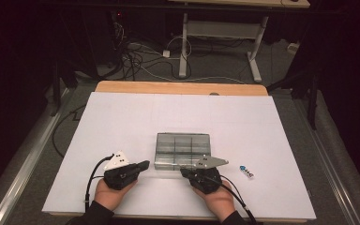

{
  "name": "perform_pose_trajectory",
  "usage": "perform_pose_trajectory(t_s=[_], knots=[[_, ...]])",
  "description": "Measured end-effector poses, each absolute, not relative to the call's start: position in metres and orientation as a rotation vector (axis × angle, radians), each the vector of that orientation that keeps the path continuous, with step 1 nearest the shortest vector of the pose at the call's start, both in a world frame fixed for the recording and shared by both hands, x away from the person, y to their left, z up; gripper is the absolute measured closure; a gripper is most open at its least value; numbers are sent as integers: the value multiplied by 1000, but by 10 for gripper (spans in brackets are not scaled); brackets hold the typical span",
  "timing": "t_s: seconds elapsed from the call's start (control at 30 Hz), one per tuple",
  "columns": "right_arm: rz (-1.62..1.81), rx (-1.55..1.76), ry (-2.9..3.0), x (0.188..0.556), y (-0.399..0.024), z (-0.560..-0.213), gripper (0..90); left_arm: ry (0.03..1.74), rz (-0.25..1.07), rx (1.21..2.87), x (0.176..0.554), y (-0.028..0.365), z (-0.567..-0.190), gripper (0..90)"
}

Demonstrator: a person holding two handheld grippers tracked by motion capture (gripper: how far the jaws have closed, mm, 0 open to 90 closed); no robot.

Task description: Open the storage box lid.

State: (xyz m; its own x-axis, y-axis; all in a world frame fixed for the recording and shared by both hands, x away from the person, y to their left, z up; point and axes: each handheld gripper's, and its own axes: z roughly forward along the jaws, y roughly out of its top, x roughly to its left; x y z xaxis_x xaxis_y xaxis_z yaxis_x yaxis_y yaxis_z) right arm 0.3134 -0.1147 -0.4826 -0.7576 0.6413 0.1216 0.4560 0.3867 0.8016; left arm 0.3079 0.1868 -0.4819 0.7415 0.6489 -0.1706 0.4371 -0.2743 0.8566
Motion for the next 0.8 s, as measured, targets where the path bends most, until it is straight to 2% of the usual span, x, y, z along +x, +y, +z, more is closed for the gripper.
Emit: perform_pose_trajectory(t_s=[0.8], knots=[[1352, 954, 2403, 311, -115, -475, 900, 849, 254, 1905, 308, 185, -481, 869]])
